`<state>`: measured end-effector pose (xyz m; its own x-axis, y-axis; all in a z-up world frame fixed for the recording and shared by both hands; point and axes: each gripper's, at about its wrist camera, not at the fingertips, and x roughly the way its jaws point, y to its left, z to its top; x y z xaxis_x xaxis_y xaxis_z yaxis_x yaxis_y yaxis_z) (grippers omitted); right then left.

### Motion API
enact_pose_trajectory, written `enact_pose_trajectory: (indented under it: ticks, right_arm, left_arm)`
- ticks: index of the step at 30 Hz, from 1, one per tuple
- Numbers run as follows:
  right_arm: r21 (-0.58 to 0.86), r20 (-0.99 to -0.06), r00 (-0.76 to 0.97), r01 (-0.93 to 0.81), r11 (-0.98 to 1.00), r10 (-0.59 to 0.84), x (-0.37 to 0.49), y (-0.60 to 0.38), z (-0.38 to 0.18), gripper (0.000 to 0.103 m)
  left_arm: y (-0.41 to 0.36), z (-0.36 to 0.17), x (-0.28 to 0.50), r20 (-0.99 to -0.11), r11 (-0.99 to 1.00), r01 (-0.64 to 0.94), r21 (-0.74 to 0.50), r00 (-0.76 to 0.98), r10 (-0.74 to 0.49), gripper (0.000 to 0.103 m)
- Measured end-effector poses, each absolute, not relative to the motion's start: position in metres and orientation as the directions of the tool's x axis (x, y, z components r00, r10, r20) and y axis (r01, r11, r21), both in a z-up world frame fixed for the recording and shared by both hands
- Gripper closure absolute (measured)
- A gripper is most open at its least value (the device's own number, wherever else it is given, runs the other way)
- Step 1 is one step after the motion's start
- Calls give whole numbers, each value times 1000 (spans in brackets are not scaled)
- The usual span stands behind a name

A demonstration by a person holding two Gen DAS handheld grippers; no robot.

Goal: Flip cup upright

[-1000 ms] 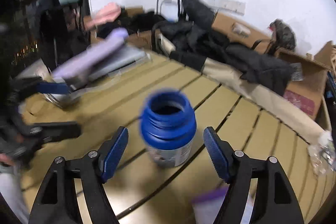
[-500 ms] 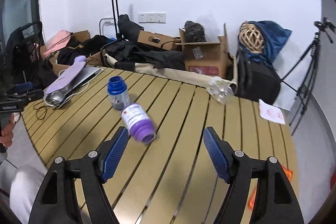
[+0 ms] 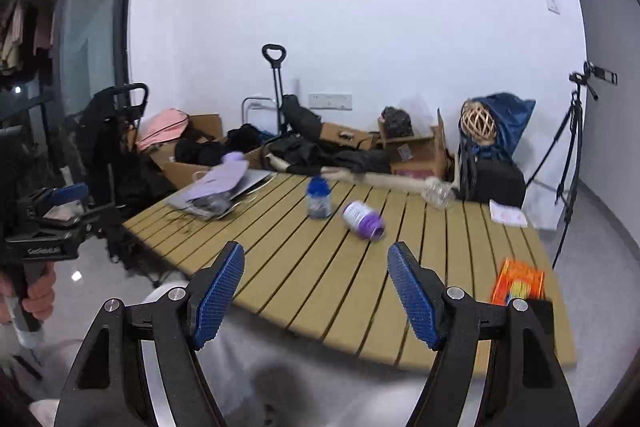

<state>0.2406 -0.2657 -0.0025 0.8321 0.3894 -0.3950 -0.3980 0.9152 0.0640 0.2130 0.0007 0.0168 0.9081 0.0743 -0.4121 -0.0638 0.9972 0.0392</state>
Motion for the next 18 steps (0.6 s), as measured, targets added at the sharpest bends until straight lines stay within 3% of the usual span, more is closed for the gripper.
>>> enact_pose_trajectory:
  ticks: [4, 9, 18]
  right_arm:
    - [44, -376, 848, -387, 921, 374, 176, -259, -11, 24]
    - [46, -359, 864, -362, 931, 354, 110, -251, -24, 24]
    - [-19, -243, 917, -332, 943, 317, 42, -236, -39, 20]
  left_arm:
    - [4, 8, 152, -369, 996, -93, 6, 925, 88, 0]
    - [-4, -8, 88, -316, 990, -114, 78, 939, 133, 0]
    - [-9, -22, 31, -207, 997, -58, 47, 976, 66, 0]
